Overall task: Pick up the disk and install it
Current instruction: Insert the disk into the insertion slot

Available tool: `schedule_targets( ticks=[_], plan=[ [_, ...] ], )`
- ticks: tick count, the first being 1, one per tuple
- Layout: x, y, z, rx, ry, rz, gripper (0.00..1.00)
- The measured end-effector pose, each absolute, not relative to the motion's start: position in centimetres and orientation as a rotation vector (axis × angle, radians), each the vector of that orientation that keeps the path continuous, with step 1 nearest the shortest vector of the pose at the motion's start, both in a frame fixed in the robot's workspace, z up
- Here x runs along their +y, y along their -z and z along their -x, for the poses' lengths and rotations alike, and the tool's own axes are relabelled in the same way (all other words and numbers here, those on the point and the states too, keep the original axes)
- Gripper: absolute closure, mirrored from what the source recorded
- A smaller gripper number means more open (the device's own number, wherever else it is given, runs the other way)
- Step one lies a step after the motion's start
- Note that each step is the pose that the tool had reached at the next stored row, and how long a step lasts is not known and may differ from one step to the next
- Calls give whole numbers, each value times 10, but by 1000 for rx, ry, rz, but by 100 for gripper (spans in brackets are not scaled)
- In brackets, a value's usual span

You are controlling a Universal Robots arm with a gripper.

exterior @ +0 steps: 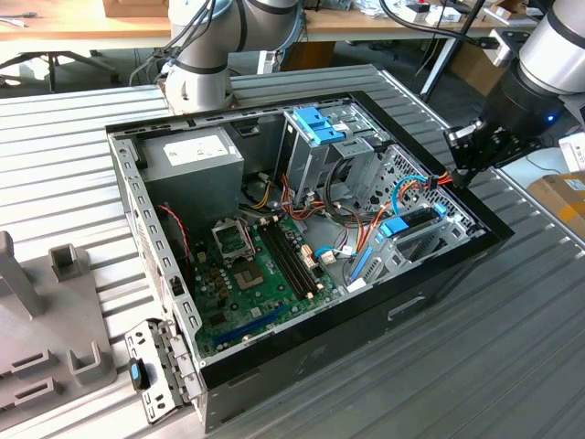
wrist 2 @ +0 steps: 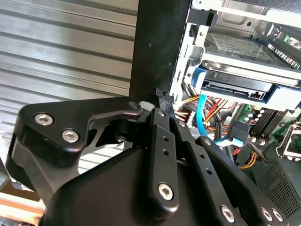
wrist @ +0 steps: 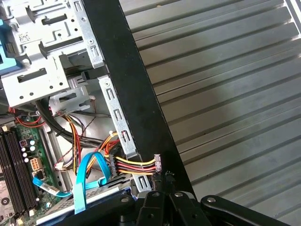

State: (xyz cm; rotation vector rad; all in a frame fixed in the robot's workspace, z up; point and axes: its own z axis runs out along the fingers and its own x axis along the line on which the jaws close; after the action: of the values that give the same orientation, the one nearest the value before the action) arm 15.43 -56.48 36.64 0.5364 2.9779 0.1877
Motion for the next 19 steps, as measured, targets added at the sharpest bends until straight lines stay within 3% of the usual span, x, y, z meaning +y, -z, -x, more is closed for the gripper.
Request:
schedule_targets(
  ticks=[1,2,15,16,19],
  plan=[
    [-565,-366,-154,2978,-188,-536,89],
    [-565,-366,-154,2978,-188,-536,82],
    [-565,-366,-154,2971,-199,-532,81],
    [-565,-366,-154,2971,-199,-532,75],
    [-565,-366,-153,2962,-205,-530,75]
  ],
)
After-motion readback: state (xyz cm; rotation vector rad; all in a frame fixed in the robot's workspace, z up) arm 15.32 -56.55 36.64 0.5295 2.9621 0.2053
